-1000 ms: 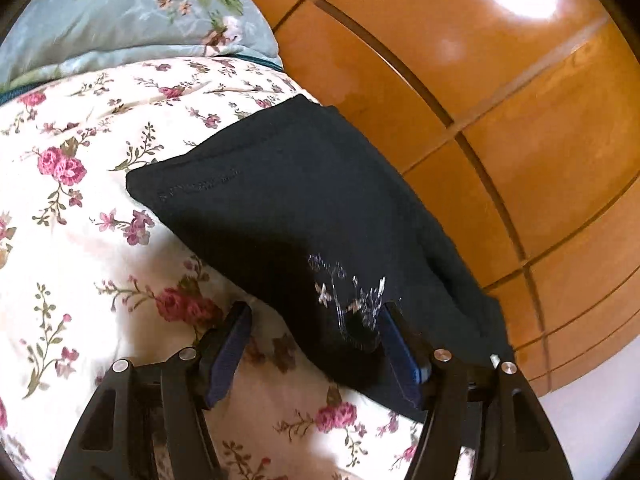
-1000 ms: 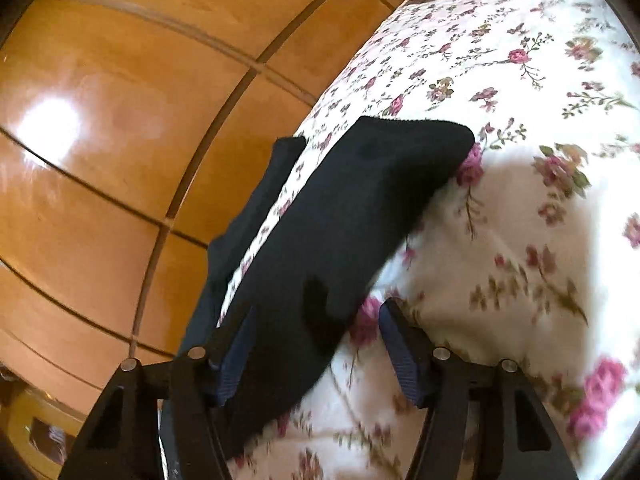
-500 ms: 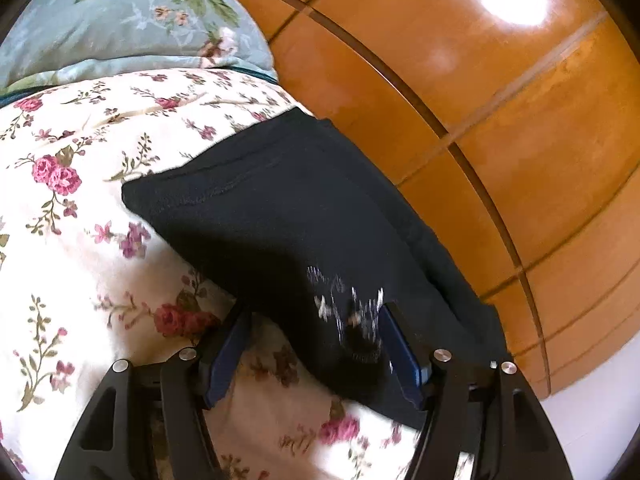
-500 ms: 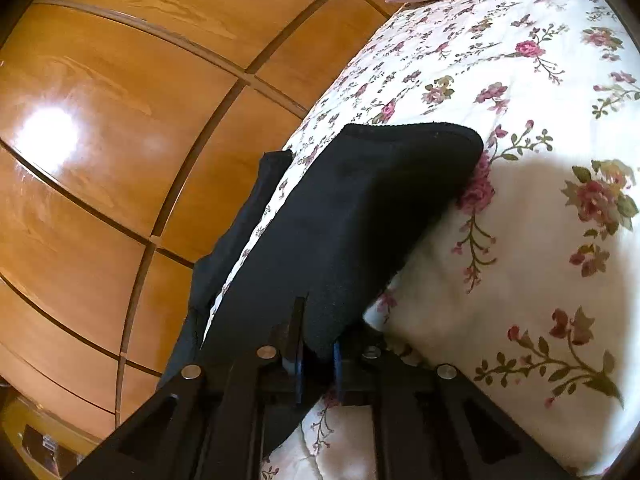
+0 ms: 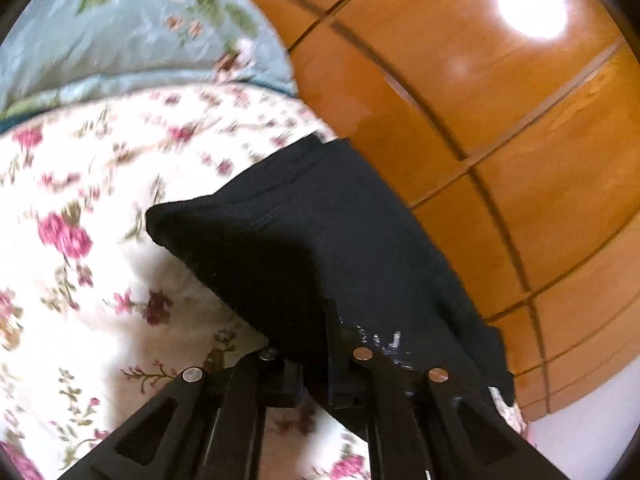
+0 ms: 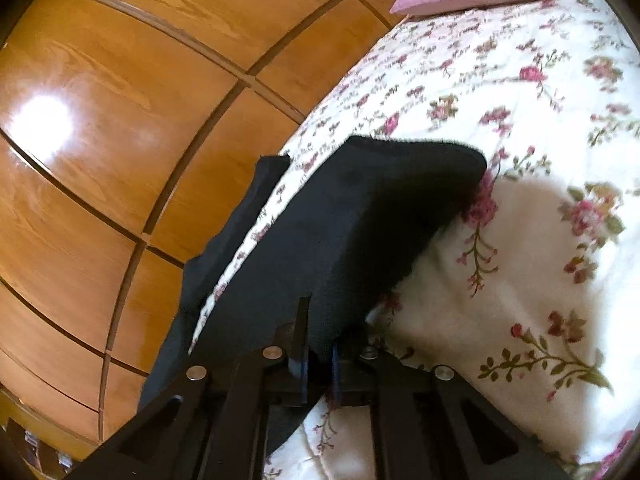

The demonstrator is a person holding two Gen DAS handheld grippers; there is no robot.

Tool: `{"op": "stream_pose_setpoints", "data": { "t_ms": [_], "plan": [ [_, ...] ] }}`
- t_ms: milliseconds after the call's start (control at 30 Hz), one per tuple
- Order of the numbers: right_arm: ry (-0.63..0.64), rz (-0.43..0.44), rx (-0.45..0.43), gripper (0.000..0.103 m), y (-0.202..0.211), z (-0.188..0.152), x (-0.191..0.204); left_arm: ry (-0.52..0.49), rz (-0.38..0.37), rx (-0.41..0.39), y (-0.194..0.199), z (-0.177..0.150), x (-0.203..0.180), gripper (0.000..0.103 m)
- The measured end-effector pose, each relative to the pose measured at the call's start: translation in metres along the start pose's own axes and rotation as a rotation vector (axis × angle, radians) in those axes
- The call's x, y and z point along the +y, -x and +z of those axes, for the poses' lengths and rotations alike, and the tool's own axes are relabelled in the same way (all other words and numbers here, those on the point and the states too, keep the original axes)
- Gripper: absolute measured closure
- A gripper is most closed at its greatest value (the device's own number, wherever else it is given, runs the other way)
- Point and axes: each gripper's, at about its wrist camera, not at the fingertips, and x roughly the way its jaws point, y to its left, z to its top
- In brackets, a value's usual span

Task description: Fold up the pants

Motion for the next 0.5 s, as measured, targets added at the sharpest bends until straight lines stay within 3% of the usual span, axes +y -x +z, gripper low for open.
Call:
{"op": "stream_pose_setpoints", "data": {
  "t_ms": [233,500],
  "plan": [
    [0.054,-0.005,-0.018,0.096,0.032,0.0,0.013,-0.002,-0.072,-0.027,0.045,0.005,0.007,0.097],
    [0.072,-0.029,0.007,0.096,0.071,-0.023,0.006,-0.01,-0.023,-0.003,0.079,-0.024,0.045,0.097]
  ]
}}
